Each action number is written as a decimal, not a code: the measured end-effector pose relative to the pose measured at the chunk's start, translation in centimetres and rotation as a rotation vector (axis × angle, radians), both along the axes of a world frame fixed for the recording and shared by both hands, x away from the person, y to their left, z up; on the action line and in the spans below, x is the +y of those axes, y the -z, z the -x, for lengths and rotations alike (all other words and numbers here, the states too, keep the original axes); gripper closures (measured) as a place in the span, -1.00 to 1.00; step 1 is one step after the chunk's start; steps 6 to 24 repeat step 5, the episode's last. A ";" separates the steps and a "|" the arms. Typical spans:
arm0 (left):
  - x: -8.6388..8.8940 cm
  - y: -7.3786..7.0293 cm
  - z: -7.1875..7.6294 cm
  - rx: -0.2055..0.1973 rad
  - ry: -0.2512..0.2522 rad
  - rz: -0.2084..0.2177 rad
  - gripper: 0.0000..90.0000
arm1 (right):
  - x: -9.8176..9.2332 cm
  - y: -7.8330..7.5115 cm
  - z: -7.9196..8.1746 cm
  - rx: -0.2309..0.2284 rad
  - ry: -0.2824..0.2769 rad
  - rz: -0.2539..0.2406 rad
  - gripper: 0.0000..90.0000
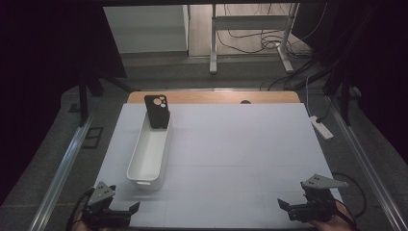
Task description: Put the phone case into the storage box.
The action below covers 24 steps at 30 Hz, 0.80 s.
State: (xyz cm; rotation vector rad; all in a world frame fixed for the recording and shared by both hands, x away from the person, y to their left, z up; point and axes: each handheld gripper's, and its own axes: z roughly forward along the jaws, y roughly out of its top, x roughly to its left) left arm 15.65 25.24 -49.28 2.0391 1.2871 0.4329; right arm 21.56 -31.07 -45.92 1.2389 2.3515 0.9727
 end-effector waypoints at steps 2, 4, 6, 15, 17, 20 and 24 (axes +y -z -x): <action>-0.1 0.0 0.0 0.001 -0.001 -0.004 -1.00 | 0.0 0.0 0.0 0.002 -0.001 0.000 -1.00; -0.1 0.0 0.0 -0.001 0.001 -0.006 -1.00 | 0.0 0.1 0.0 0.001 -0.002 0.003 -1.00; -0.1 0.0 0.0 -0.001 0.001 -0.006 -1.00 | 0.0 0.1 0.0 0.001 -0.002 0.003 -1.00; -0.1 0.0 0.0 -0.001 0.001 -0.006 -1.00 | 0.0 0.1 0.0 0.001 -0.002 0.003 -1.00; -0.1 0.0 0.0 -0.001 0.001 -0.006 -1.00 | 0.0 0.1 0.0 0.001 -0.002 0.003 -1.00; -0.1 0.0 0.0 -0.001 0.001 -0.006 -1.00 | 0.0 0.1 0.0 0.001 -0.002 0.003 -1.00; -0.1 0.0 0.0 -0.001 0.001 -0.006 -1.00 | 0.0 0.1 0.0 0.001 -0.002 0.003 -1.00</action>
